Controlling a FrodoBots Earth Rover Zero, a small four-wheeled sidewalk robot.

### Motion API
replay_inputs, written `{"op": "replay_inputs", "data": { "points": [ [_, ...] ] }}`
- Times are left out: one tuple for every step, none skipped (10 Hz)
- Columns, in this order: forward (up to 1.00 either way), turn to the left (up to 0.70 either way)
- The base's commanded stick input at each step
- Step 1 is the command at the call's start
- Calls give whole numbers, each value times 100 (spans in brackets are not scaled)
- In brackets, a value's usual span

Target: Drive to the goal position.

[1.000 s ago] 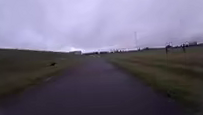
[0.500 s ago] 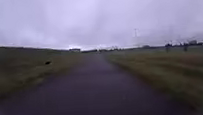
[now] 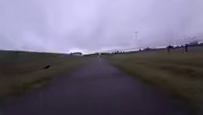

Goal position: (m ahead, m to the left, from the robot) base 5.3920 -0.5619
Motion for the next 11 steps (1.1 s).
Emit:
{"op": "replay_inputs", "data": {
  "points": [
    [100, 0],
    [100, 0],
    [100, 0],
    [100, 0],
    [100, 0],
    [100, 0],
    [100, 0],
    [100, 0],
    [100, 0],
    [100, 0],
    [100, 0]
  ]
}}
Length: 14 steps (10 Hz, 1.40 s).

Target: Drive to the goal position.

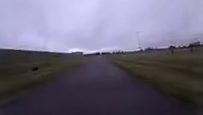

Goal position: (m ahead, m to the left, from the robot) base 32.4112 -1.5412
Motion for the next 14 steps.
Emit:
{"op": "replay_inputs", "data": {
  "points": [
    [100, 0],
    [100, 0],
    [100, 0],
    [100, 0],
    [100, 0],
    [100, 0],
    [100, 0],
    [100, 0],
    [100, 0],
    [100, 0],
    [100, 0],
    [100, 0],
    [100, 0],
    [100, 0]
  ]
}}
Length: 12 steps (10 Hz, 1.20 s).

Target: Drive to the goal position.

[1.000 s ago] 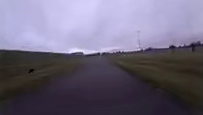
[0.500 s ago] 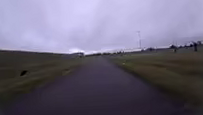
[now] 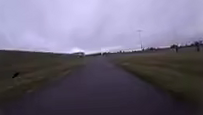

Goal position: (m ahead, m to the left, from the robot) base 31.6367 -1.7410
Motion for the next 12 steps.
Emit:
{"op": "replay_inputs", "data": {
  "points": [
    [100, 0],
    [100, 0],
    [100, 0],
    [100, 0],
    [100, 0],
    [100, 0],
    [100, 0],
    [100, 0],
    [100, 0],
    [100, 0],
    [100, 0],
    [100, 0]
  ]
}}
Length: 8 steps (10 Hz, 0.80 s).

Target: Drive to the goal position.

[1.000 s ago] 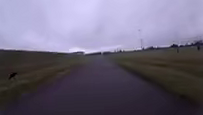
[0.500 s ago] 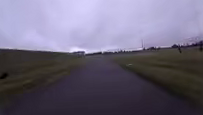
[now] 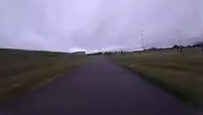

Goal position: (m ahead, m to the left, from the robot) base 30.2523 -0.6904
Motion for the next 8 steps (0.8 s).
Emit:
{"op": "replay_inputs", "data": {
  "points": [
    [100, 0],
    [100, 0],
    [100, 0],
    [100, 0],
    [100, 0],
    [100, 0],
    [100, 0],
    [100, 0]
  ]
}}
